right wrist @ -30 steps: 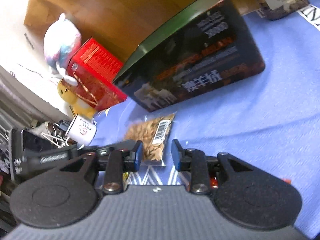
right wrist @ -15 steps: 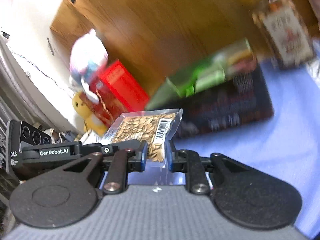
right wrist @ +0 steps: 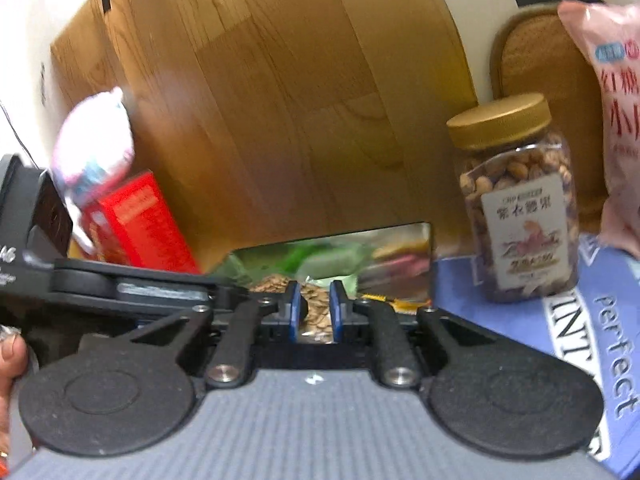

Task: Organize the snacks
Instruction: 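Place the seed packet into the tin and open the left gripper, then grasp the red spicy snack packet with the left gripper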

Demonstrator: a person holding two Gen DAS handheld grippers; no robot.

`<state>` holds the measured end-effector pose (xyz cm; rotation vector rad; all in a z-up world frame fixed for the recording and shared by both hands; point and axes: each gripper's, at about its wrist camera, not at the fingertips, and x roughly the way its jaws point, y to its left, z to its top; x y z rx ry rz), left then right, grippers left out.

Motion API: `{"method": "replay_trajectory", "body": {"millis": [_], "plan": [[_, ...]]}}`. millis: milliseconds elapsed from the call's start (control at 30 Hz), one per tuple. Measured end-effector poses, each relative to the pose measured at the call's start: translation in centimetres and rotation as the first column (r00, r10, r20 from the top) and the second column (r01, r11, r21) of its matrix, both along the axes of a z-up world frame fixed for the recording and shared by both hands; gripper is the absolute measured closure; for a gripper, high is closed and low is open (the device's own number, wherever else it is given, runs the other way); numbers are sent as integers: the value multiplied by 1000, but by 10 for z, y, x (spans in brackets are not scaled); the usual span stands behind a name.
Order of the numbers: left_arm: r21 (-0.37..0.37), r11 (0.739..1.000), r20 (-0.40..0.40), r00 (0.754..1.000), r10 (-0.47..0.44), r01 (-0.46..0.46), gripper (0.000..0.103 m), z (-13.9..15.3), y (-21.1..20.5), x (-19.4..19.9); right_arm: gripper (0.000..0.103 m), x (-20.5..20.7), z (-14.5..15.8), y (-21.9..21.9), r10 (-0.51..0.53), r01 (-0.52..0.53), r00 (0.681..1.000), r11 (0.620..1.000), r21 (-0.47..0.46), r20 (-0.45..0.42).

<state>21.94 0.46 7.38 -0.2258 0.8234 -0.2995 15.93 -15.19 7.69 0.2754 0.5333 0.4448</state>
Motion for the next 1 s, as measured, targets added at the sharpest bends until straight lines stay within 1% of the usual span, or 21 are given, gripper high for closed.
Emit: {"method": "replay_trajectory", "body": {"millis": [33,100,167,233,300,333,433,467,533,600,667,733,800,867,933,1000], "plan": [[23,1000,13,1000,2,-3,54,0,2,-5,83,-2,0,-4,-1,1,1000,1000,7,4],[66,998,57,998,-6,3,52,6,4,-20,81,-9,0,-11,-9,8,1000,998,57,11],[107,994,94,996,-4,-7,46,14,7,-38,78,-19,0,-20,-19,18,1000,995,97,11],[131,991,126,992,-1,-15,45,21,13,-55,77,-31,-3,-31,-28,28,1000,991,131,-2],[159,987,160,987,11,-36,45,28,16,-74,75,-44,-9,-40,-28,35,999,985,170,-42],[152,988,151,988,14,-37,45,29,18,-82,75,-51,-13,-45,-24,36,998,982,187,-66],[80,997,126,992,-9,-1,45,27,25,-107,74,-80,-28,-56,-25,48,993,978,201,-119],[59,998,113,993,-24,17,45,26,23,-113,74,-91,-33,-60,-27,55,990,978,202,-135],[6,996,60,994,-89,89,45,16,17,-123,72,-110,-41,-69,-32,68,986,973,219,-163],[-43,989,-11,989,-145,144,45,1,6,-128,68,-128,-48,-77,-42,86,981,968,236,-187],[-87,981,-75,981,-181,175,45,-13,-3,-128,68,-140,-51,-80,-57,105,977,967,234,-205],[-132,973,-132,970,-206,189,45,-26,-9,-126,68,-149,-54,-83,-68,122,972,964,235,-224],[-165,966,-175,958,-228,200,45,-37,-14,-123,68,-154,-58,-83,-59,115,969,967,227,-240],[-173,964,-166,959,-231,202,44,-40,-19,-125,69,-155,-63,-78,-49,102,965,975,197,-257],[-191,962,-173,957,-231,198,43,-40,-23,-124,68,-155,-67,-79,-31,93,965,968,233,-261],[-205,960,-175,959,-225,188,50,-42,-26,-123,68,-153,-70,-78,-21,96,963,959,268,-269]]}}
